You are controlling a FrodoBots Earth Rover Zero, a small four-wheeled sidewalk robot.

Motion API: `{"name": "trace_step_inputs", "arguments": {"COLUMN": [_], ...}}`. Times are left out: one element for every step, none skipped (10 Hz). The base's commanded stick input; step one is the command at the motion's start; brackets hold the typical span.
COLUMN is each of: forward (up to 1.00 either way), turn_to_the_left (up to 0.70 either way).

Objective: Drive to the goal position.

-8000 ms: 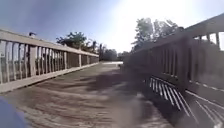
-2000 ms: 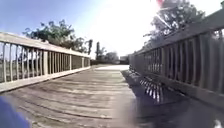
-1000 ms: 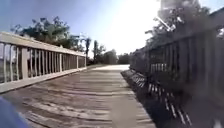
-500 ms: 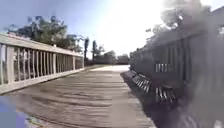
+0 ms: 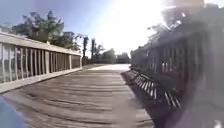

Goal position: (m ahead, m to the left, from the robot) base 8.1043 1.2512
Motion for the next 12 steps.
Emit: {"name": "trace_step_inputs", "arguments": {"forward": [0.70,0.70,0.70,0.70,0.70,0.70,0.70,0.70,0.70,0.70,0.70,0.70], "turn_to_the_left": [0.00,0.00,0.00,0.00,0.00,0.00,0.00,0.00,0.00,0.00,0.00,0.00]}}
